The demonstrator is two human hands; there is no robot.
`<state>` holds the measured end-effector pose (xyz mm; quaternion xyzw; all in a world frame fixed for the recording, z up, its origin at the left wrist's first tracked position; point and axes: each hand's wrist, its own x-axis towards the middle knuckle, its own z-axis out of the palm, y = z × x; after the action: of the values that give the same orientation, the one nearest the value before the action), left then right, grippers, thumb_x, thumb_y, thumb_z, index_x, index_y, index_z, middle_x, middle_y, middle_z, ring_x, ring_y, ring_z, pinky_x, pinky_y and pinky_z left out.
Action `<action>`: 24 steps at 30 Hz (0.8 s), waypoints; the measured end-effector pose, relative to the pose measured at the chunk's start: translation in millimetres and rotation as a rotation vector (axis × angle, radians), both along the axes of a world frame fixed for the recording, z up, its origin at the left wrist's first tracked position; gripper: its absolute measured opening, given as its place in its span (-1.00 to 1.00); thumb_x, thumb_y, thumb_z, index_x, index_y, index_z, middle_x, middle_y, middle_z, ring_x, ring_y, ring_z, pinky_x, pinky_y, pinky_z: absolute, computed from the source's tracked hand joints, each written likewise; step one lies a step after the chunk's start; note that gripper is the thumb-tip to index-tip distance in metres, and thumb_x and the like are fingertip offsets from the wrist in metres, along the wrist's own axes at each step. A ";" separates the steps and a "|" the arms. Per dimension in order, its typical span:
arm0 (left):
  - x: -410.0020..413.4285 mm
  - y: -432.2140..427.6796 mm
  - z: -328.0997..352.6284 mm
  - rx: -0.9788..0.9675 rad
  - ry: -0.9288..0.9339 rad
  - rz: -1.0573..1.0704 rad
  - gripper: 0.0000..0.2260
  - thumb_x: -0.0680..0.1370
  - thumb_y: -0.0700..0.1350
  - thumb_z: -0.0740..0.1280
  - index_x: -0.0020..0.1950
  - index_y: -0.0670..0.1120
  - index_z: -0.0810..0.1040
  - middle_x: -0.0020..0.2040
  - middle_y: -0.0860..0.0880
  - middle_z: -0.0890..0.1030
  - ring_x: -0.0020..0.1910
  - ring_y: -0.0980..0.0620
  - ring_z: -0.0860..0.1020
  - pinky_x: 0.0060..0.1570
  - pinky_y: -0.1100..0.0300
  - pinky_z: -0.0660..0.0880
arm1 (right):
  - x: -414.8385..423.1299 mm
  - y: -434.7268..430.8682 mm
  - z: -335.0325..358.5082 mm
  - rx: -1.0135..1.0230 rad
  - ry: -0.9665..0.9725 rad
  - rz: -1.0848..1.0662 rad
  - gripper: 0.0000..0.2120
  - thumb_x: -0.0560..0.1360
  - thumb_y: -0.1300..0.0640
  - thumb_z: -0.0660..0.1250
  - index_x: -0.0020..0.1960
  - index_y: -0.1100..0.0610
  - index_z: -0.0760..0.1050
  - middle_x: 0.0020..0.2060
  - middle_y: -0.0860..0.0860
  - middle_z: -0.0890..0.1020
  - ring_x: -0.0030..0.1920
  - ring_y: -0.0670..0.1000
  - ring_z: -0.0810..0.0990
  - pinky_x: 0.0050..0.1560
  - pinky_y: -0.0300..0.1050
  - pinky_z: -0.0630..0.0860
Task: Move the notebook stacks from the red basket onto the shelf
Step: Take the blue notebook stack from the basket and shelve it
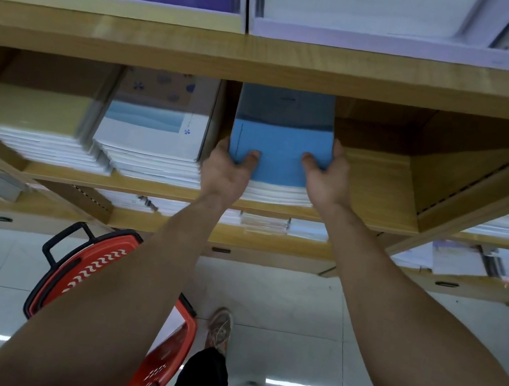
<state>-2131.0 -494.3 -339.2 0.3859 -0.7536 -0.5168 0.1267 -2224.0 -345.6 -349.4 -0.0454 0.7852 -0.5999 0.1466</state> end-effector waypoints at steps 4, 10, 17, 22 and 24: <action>-8.0 -3.1 -3.7 -0.054 -0.006 -0.043 -0.54 0.56 0.12 0.42 0.37 -0.06 0.48 0.09 0.06 0.57 0.03 0.08 0.55 -0.02 0.22 0.52 | -10.0 -0.1 -6.9 0.015 -0.022 0.001 -0.56 0.62 0.06 0.36 0.46 -0.02 0.34 0.18 -0.05 0.57 0.14 -0.01 0.61 0.07 -0.08 0.61; -22.1 -15.1 -7.8 -0.087 0.008 -0.034 -0.55 0.54 0.14 0.43 0.35 -0.03 0.51 0.07 0.07 0.61 0.07 0.04 0.61 0.08 0.11 0.58 | -19.5 -9.6 -16.1 0.011 -0.002 -0.037 -0.57 0.60 0.03 0.38 0.43 -0.02 0.36 0.22 -0.03 0.59 0.18 0.02 0.62 0.16 0.06 0.63; -29.3 -16.4 -13.1 -0.106 -0.001 -0.085 -0.53 0.57 0.15 0.38 0.41 -0.03 0.45 0.09 0.09 0.56 0.01 0.12 0.52 -0.17 0.39 0.41 | -27.3 -9.6 -12.4 0.168 0.064 -0.054 -0.61 0.60 -0.06 0.33 0.38 0.02 0.40 0.09 -0.08 0.58 0.08 0.03 0.61 0.04 -0.04 0.57; -11.9 -13.5 -19.1 0.130 0.078 -0.066 -0.48 0.55 0.19 0.38 0.44 0.00 0.43 0.18 0.06 0.61 0.14 0.05 0.60 0.11 0.17 0.56 | -18.1 -2.2 -7.5 0.135 0.023 -0.017 -0.59 0.62 -0.06 0.29 0.43 -0.02 0.36 0.14 -0.07 0.61 0.14 0.02 0.63 0.11 0.00 0.58; 6.3 -10.0 -26.9 0.137 0.072 -0.102 -0.45 0.53 0.22 0.39 0.42 -0.02 0.45 0.20 0.06 0.62 0.16 0.07 0.60 0.10 0.22 0.55 | -3.5 6.0 -12.7 -0.072 -0.048 -0.050 -0.60 0.64 0.02 0.31 0.45 -0.03 0.35 0.21 -0.06 0.61 0.18 -0.05 0.63 0.16 -0.08 0.60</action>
<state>-2124.8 -504.3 -366.1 0.3360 -0.7300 -0.5865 0.1007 -2227.5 -339.6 -362.0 -0.0165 0.7604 -0.6321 0.1487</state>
